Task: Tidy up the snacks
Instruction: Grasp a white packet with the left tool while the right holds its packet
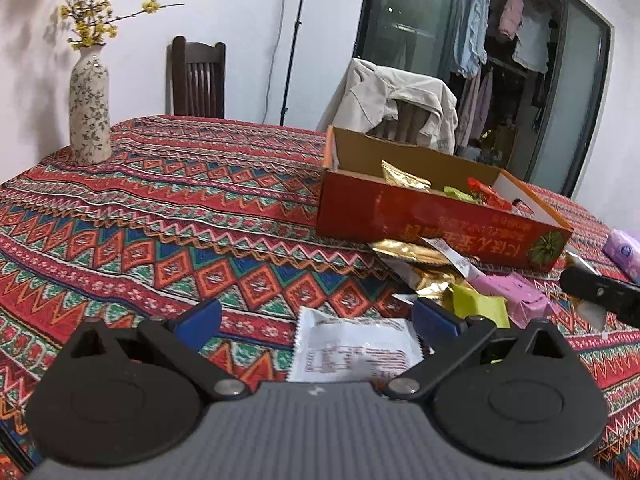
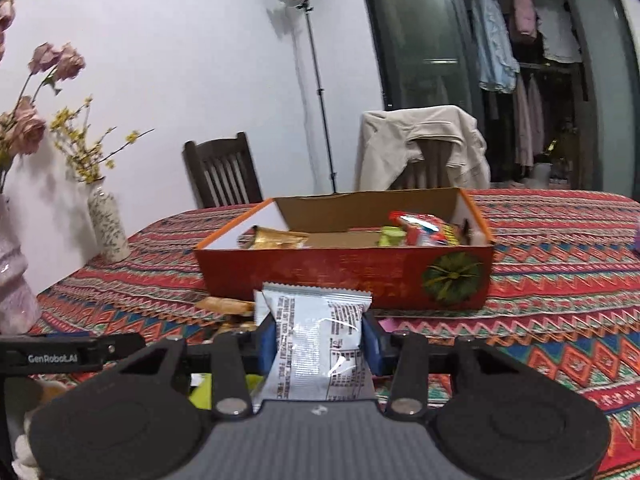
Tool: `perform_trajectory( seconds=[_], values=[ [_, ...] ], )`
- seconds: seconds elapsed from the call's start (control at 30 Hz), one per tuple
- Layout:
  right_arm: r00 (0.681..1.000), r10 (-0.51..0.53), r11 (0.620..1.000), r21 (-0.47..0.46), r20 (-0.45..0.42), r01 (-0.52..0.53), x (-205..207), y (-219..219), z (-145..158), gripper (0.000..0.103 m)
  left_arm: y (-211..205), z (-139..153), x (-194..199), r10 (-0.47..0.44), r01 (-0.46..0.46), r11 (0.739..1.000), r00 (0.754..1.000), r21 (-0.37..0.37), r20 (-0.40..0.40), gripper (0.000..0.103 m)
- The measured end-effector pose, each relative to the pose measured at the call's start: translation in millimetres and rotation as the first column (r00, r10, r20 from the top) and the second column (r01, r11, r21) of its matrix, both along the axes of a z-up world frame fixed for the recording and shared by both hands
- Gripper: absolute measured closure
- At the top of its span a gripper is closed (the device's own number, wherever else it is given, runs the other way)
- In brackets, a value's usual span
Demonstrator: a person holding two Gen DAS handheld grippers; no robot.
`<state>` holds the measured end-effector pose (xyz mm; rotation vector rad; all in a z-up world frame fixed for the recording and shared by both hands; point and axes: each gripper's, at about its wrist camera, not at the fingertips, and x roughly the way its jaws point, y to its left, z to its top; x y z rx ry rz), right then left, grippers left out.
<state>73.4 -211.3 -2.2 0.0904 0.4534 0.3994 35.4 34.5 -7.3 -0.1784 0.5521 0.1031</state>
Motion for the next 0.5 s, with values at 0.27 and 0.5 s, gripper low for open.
perform_trajectory(
  seconds=[0.27,0.5],
  values=[
    [0.999,-0.047,0.999,0.021,-0.017,0.047,-1.4,-27.3,-9.0,0.061,-18.1,-14.9,16.7,-0.015,0.020,0.999,0.995,0.047,-0.102,0.000],
    [0.999,-0.048,0.998,0.039,-0.025,0.048,-3.2,-36.0,-14.6,0.061,-25.4,-26.1,27.0,-0.026,0.040,0.996,0.987,0.085,-0.161,0.000]
  ],
)
